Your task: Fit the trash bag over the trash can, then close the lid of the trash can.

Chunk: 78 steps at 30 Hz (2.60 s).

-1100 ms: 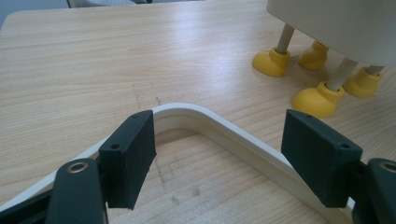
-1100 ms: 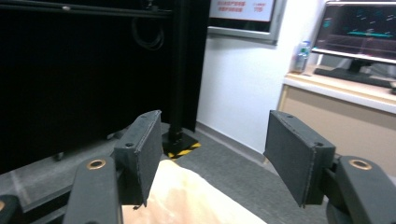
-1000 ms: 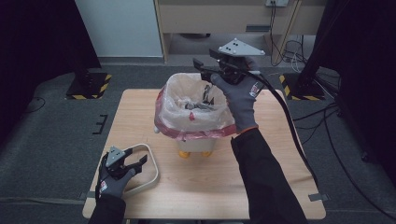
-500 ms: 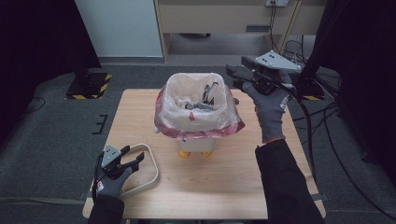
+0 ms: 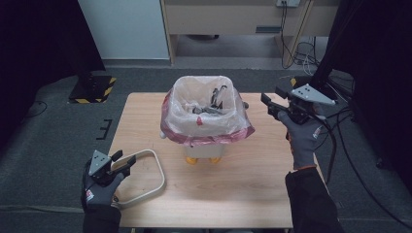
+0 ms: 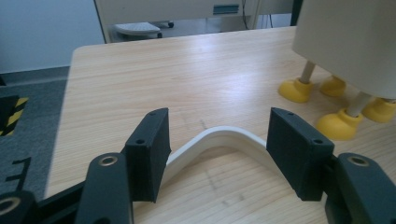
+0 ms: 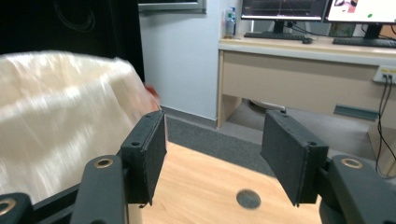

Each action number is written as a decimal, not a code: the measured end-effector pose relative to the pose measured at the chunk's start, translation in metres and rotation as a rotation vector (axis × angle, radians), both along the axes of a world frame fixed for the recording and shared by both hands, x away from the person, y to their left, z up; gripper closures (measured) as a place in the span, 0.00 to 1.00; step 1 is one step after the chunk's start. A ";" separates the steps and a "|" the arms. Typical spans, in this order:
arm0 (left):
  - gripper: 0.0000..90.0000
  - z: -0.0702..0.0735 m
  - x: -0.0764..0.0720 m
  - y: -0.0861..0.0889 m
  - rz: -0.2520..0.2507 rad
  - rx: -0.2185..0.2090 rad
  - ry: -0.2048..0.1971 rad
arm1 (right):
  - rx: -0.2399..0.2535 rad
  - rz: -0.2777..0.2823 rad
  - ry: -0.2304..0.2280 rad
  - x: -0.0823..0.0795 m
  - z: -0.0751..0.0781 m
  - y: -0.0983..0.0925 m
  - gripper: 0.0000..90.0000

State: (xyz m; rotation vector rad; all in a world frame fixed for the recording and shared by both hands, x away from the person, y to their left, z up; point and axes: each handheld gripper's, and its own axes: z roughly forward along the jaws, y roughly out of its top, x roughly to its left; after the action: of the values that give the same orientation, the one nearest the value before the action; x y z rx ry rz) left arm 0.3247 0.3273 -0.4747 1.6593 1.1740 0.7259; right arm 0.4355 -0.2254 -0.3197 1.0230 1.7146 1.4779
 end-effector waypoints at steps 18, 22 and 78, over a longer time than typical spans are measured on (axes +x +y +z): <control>0.55 -0.017 -0.001 0.042 -0.014 0.109 0.086 | -0.051 -0.012 0.145 -0.038 -0.120 -0.031 0.47; 0.55 -0.025 0.002 0.046 -0.013 0.114 0.116 | -0.045 -0.016 0.192 -0.046 -0.146 -0.039 0.47; 0.90 -0.013 0.011 0.039 0.092 -0.017 0.100 | -0.289 -0.003 0.489 -0.042 -0.217 -0.052 0.30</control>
State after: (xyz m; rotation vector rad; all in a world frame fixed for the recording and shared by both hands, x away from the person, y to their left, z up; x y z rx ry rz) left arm 0.3362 0.3660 -0.4878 1.6527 1.3309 0.6945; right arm 0.3936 -0.2776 -0.5365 1.2937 2.1837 0.9818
